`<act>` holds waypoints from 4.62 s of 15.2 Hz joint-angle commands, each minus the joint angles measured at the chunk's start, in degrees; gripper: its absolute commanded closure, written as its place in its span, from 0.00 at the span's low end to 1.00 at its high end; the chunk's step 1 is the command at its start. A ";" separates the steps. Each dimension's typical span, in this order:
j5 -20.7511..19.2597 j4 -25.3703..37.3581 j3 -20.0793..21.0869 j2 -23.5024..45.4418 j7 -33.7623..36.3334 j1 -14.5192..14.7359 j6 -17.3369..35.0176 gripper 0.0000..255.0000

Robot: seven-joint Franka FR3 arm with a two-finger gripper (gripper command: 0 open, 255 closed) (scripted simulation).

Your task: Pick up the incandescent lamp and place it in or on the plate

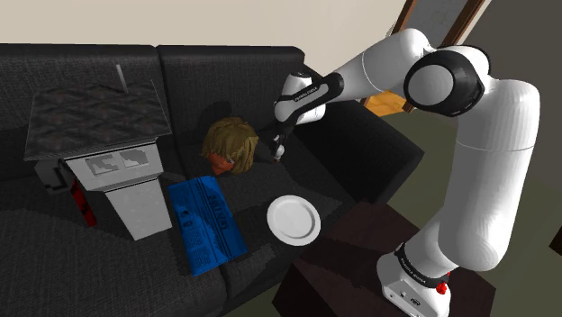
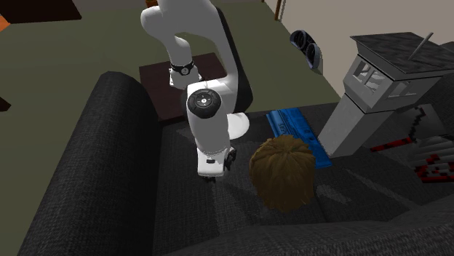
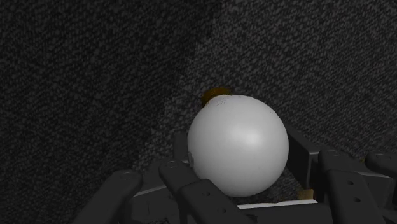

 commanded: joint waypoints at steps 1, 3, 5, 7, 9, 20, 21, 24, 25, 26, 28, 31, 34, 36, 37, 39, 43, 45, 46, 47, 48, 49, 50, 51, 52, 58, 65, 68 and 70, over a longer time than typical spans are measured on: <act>-0.19 0.09 -0.13 -1.09 0.19 0.08 -1.18 1.00; -0.39 0.15 -0.25 -2.20 0.38 0.16 -2.34 1.00; -0.59 0.26 -0.36 -3.27 0.57 0.23 -3.51 1.00; -0.79 0.42 -0.47 -4.30 0.76 0.29 -4.70 1.00; -0.99 0.63 -0.57 -5.31 0.94 0.35 -5.91 1.00; -2.45 -14.26 0.10 -18.62 5.28 3.38 -4.03 1.00; -2.63 -16.62 0.34 -20.44 6.05 3.84 -3.44 1.00; -3.13 -23.37 1.24 -25.86 8.54 5.16 -1.96 1.00; -3.27 -25.52 1.62 -27.67 9.42 5.60 -1.57 1.00; -3.37 -27.61 2.02 -29.48 10.32 6.02 -1.23 1.00; -3.47 -31.66 2.96 -33.12 12.16 6.88 -0.73 1.00; -3.25 -37.37 4.67 -38.66 15.01 8.22 -0.41 1.00; -2.48 -42.65 6.68 -44.34 17.94 9.80 -0.67 1.00; -1.50 -46.33 8.36 -48.75 20.25 11.29 -1.27 1.00; -1.44 -46.62 8.39 -48.01 20.19 11.31 -0.24 1.00; -1.31 -47.16 8.44 -46.47 20.07 11.35 1.84 1.00; -1.05 -48.04 8.51 -43.13 19.80 11.45 6.05 1.00; -0.91 -48.39 8.54 -41.34 19.66 11.50 8.19 1.00; -0.83 -48.53 8.55 -40.42 19.58 11.53 9.25 1.00; -0.76 -48.66 8.56 -39.48 19.50 11.56 10.33 1.00; -0.67 -48.77 8.57 -38.51 19.42 11.58 11.40 1.00; -0.59 -48.87 8.58 -37.53 19.33 11.61 12.47 1.00; -0.50 -48.94 8.58 -36.54 19.23 11.65 13.54 1.00; -0.41 -49.00 8.59 -35.52 19.14 11.68 14.62 1.00; -0.31 -49.04 8.59 -34.50 19.03 11.71 15.69 1.00; -0.15 -49.07 8.60 -32.95 18.86 11.76 17.26 1.00; -0.15 -49.08 8.60 -32.96 18.86 11.76 17.25 0.00; -0.39 -49.13 8.53 -35.66 19.04 11.65 14.60 0.00; -0.81 -48.93 8.39 -40.81 19.31 11.45 9.24 0.00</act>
